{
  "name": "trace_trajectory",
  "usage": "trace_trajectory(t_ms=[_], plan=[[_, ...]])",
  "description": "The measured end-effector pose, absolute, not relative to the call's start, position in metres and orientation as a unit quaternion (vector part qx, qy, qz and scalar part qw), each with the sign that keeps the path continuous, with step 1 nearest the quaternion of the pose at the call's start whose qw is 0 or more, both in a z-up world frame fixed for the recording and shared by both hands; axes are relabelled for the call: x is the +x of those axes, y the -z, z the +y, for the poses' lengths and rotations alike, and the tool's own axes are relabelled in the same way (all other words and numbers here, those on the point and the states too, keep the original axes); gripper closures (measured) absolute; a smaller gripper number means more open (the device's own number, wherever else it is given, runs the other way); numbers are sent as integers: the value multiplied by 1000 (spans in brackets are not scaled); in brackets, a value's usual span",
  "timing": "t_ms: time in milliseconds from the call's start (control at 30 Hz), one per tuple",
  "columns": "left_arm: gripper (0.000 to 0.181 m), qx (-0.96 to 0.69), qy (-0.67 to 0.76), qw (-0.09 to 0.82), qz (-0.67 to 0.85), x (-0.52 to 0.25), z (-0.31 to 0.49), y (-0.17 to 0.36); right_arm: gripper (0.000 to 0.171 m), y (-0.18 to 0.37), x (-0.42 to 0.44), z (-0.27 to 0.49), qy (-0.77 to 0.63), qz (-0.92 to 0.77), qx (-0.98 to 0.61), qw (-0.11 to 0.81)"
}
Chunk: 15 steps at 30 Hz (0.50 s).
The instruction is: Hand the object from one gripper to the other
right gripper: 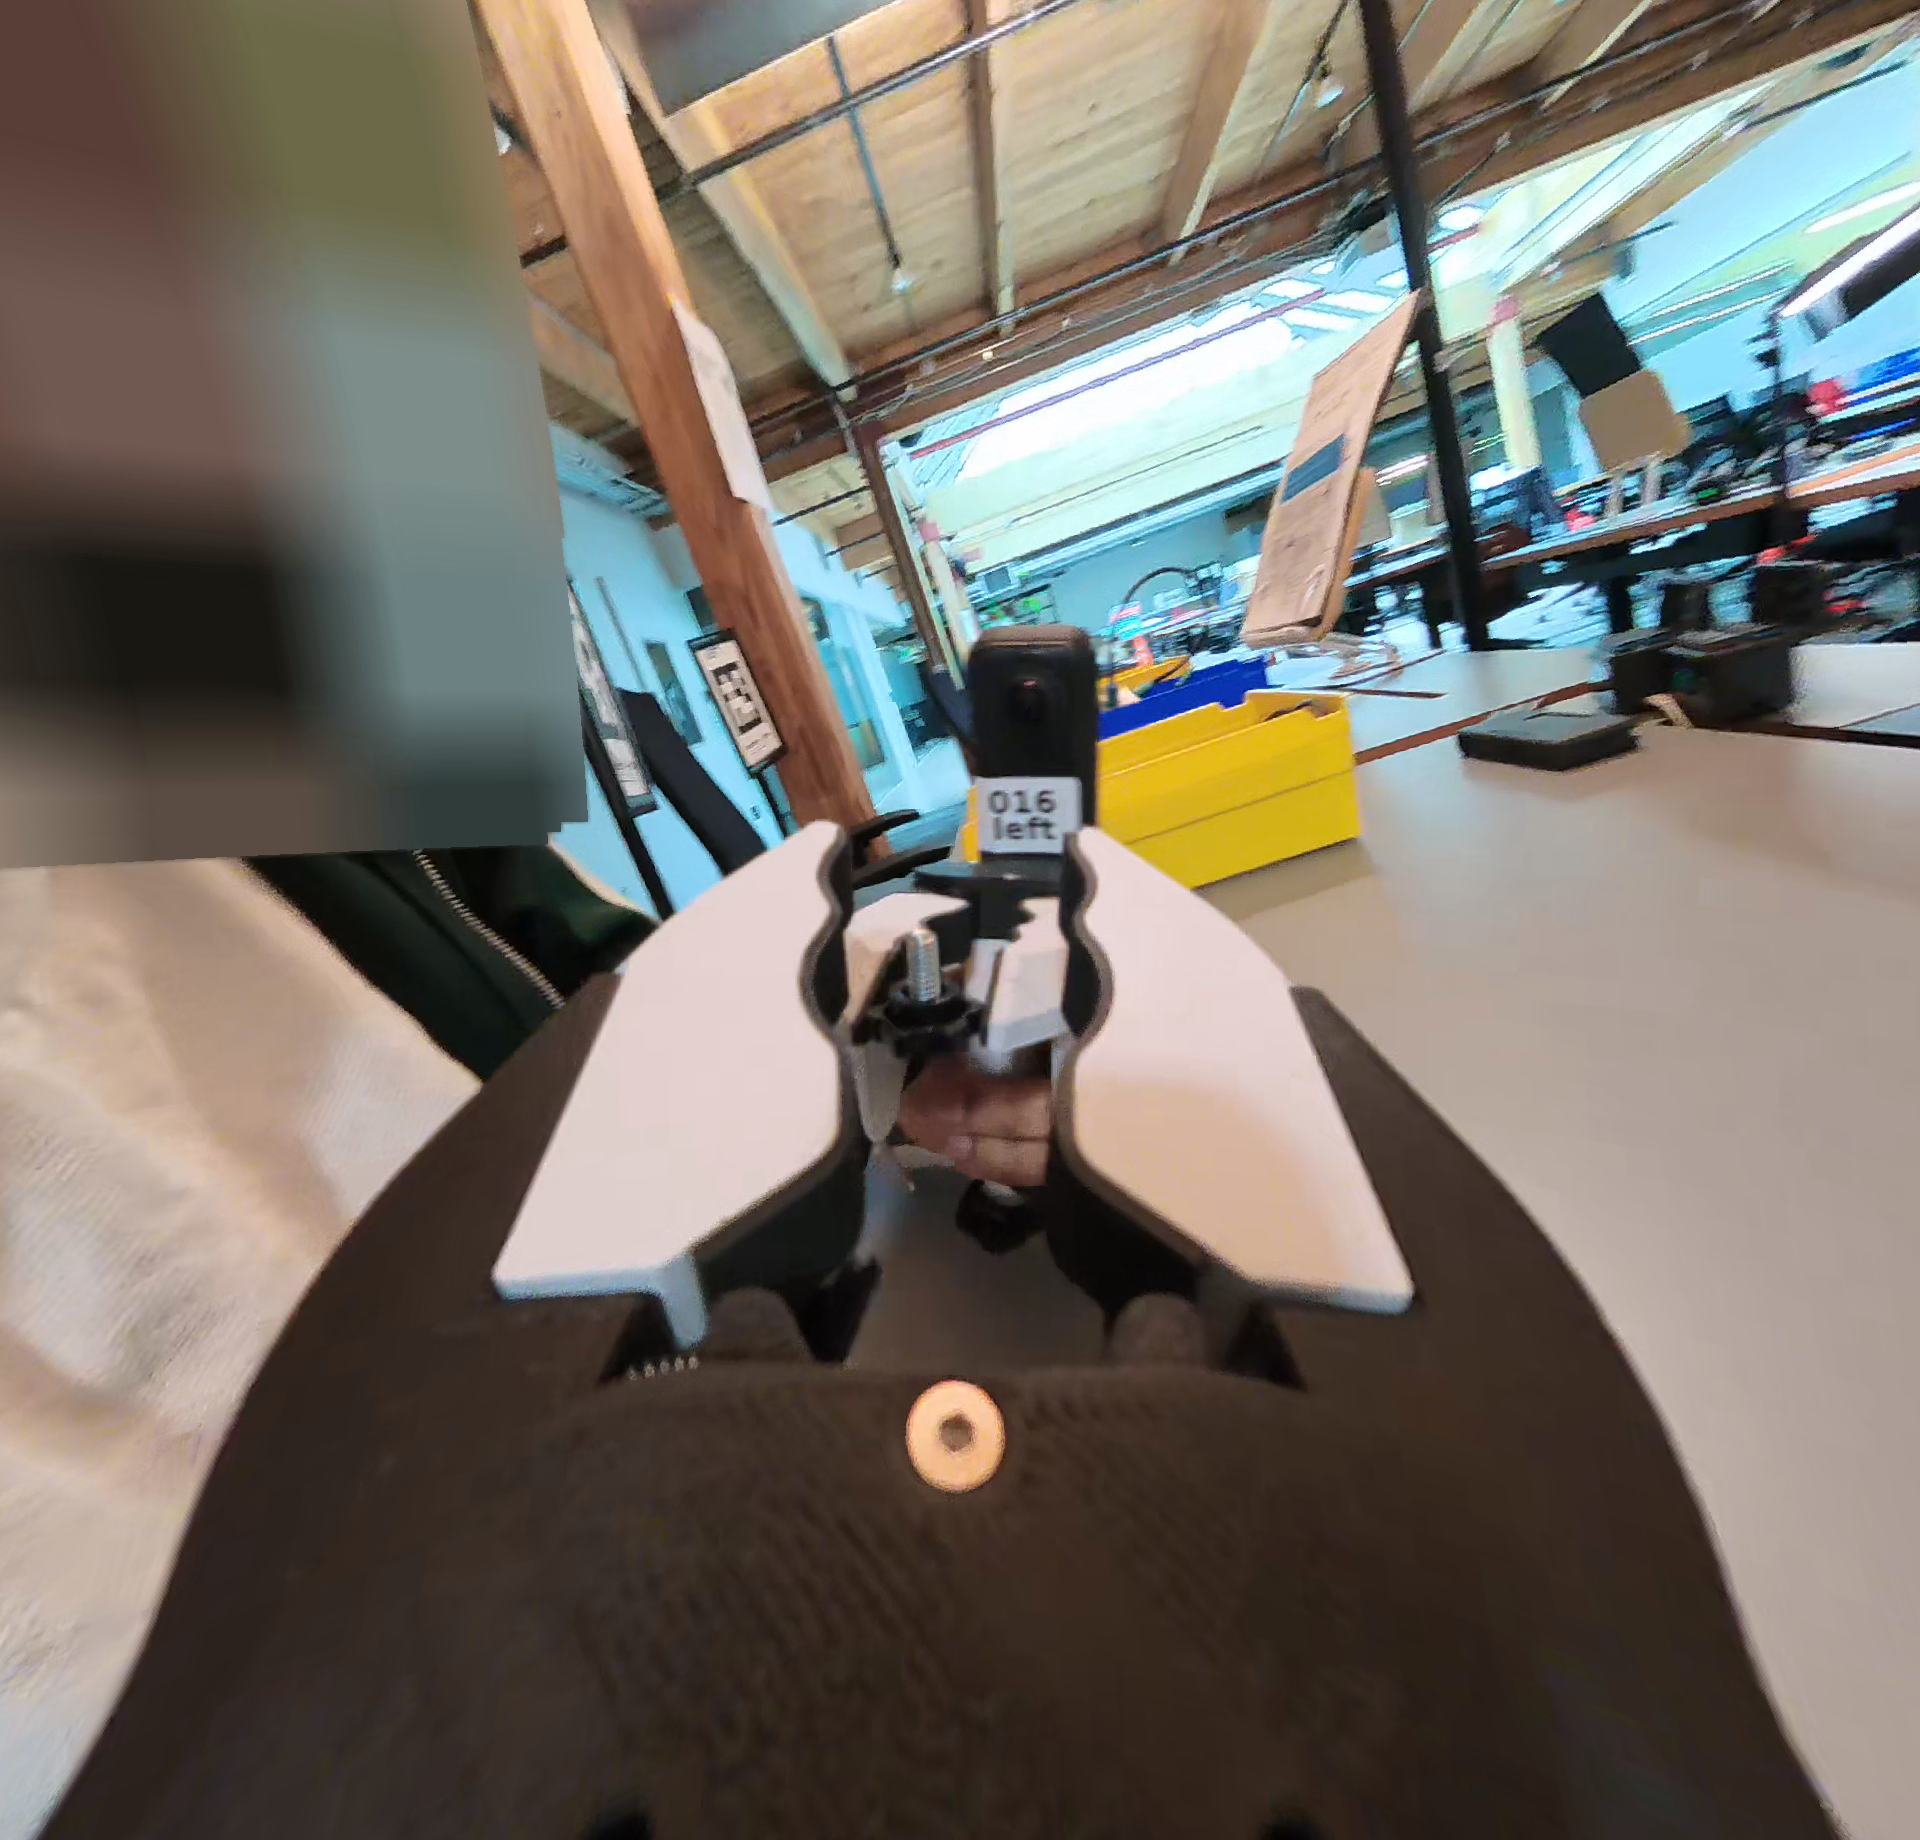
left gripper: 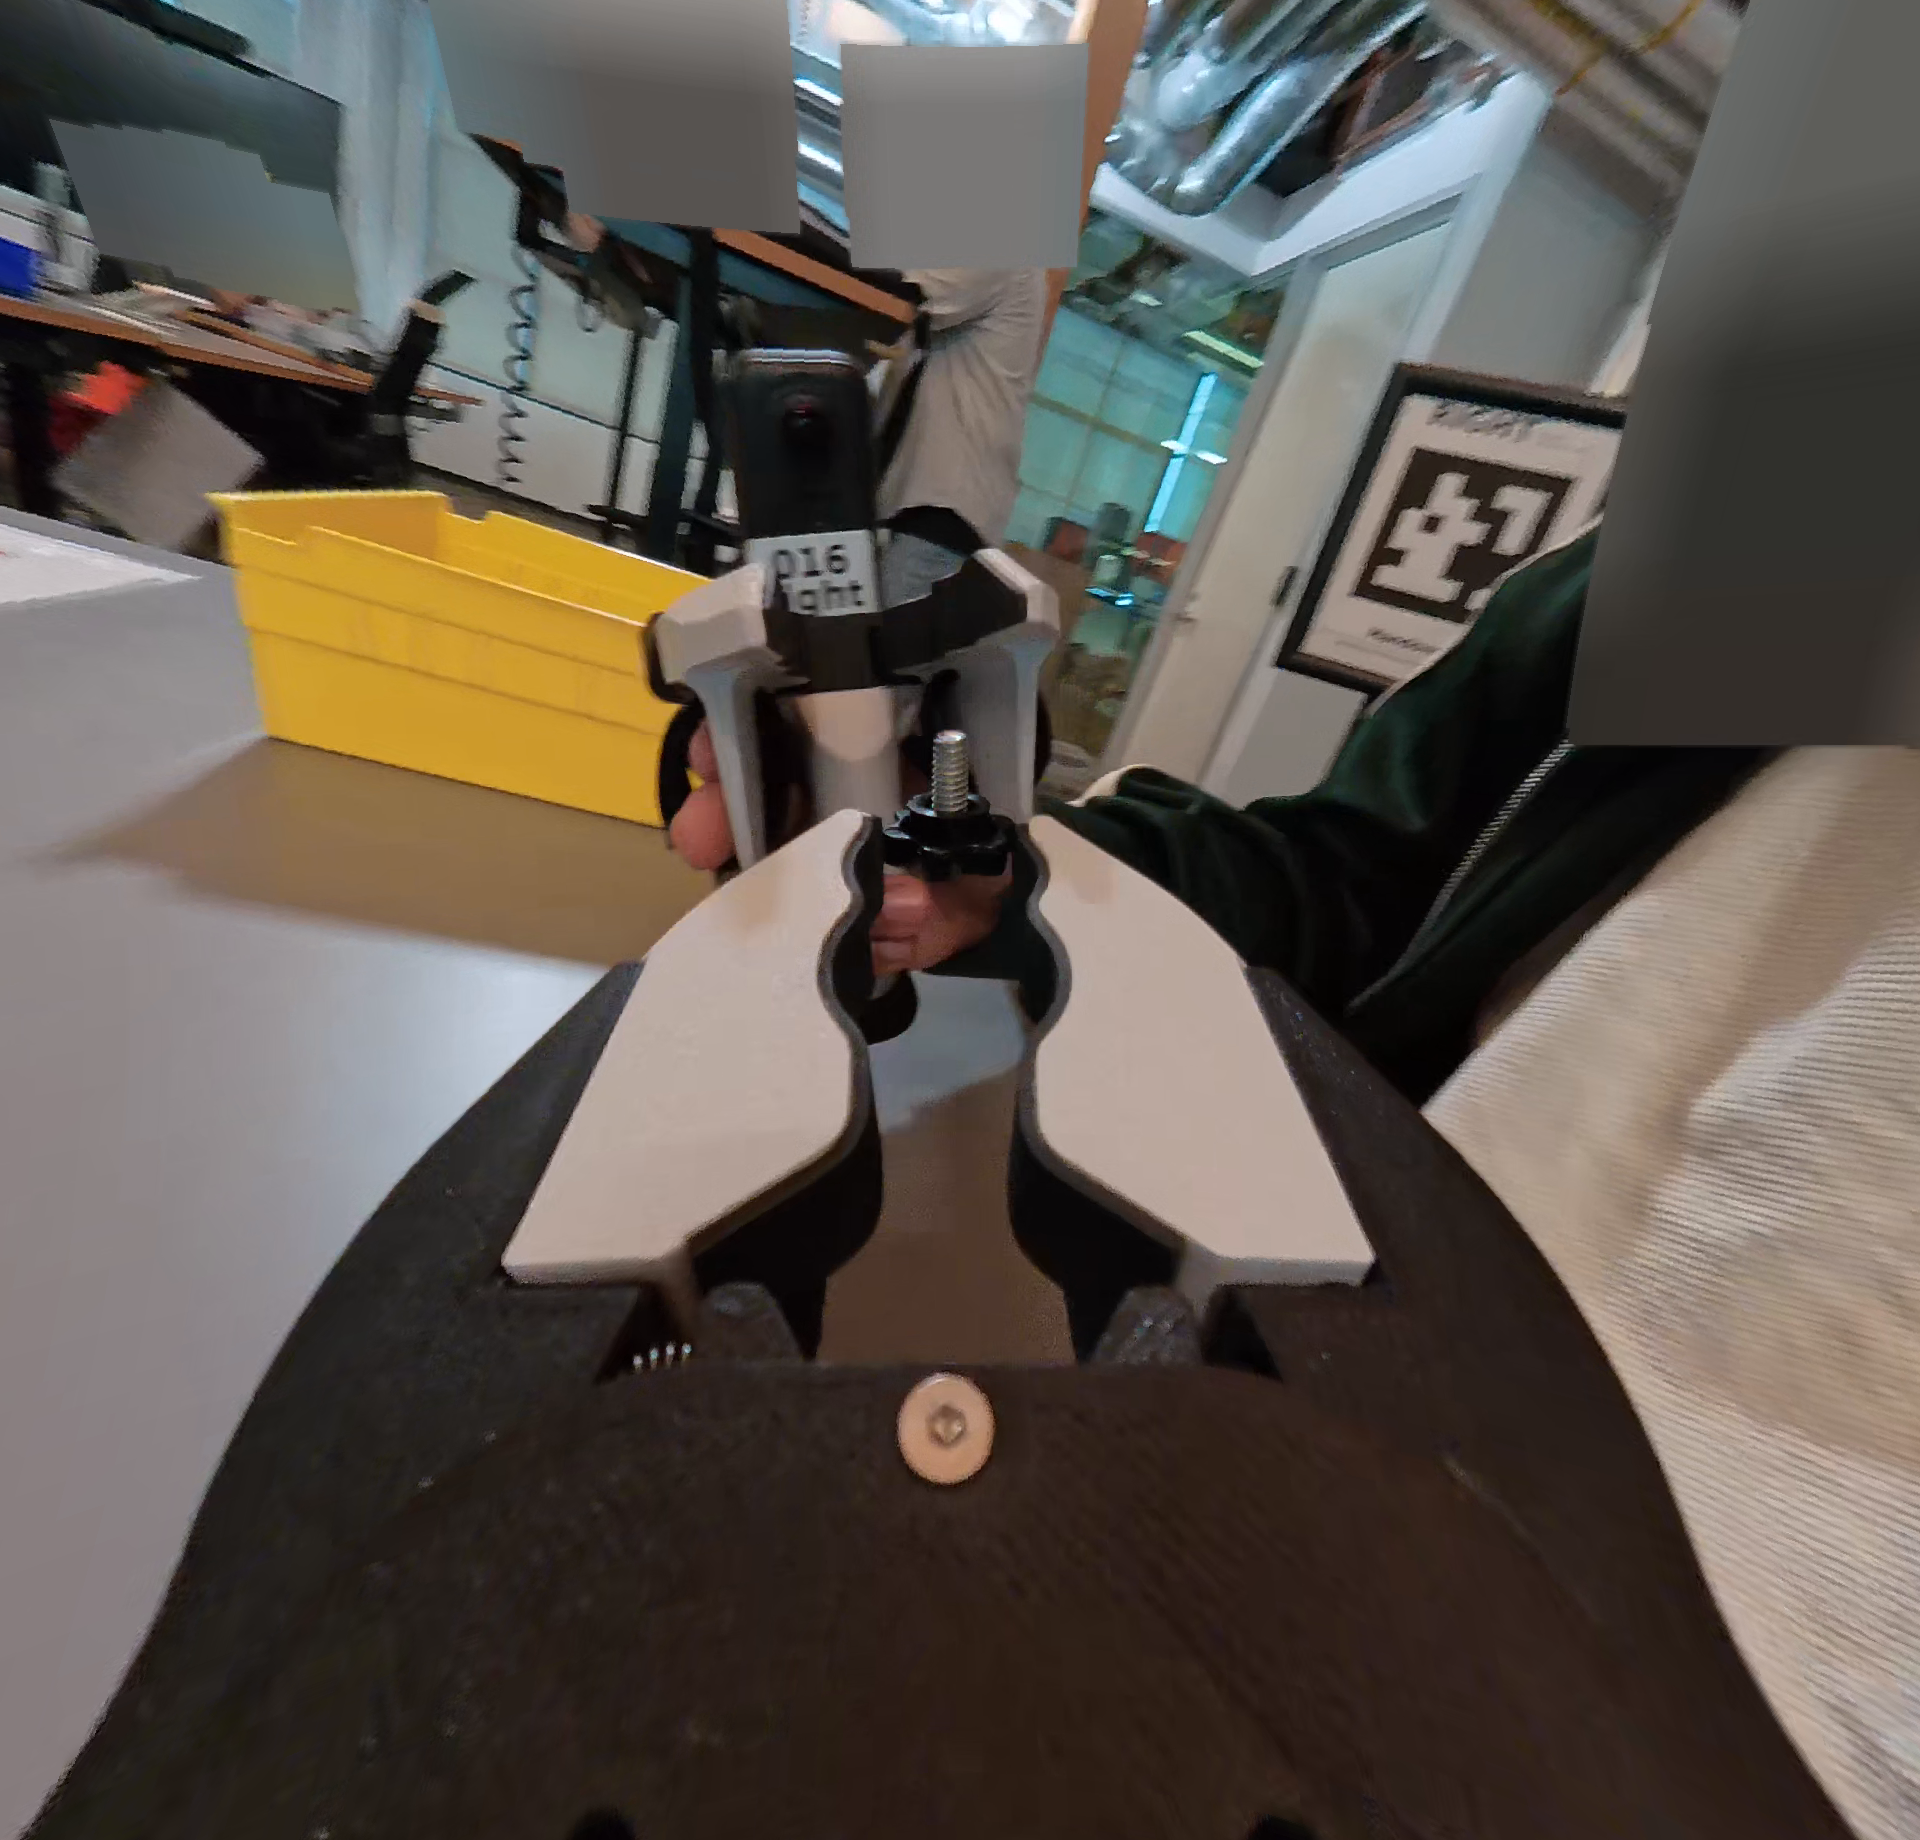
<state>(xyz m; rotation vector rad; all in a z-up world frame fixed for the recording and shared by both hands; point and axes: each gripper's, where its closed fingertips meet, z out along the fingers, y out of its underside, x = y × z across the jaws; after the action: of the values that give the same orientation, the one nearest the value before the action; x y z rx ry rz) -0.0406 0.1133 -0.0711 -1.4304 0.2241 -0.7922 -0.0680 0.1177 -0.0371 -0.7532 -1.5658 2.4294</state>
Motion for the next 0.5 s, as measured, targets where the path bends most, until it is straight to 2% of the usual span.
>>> trace_trajectory(t_ms=[200,500], plan=[[159,-673,215,704,72,-67,122,78,145,48,-82,129,-772,-544,-291,153],[159,-690,157,704,63,-75,125,83,159,61,-83,116,-725,-594,-292,190]])
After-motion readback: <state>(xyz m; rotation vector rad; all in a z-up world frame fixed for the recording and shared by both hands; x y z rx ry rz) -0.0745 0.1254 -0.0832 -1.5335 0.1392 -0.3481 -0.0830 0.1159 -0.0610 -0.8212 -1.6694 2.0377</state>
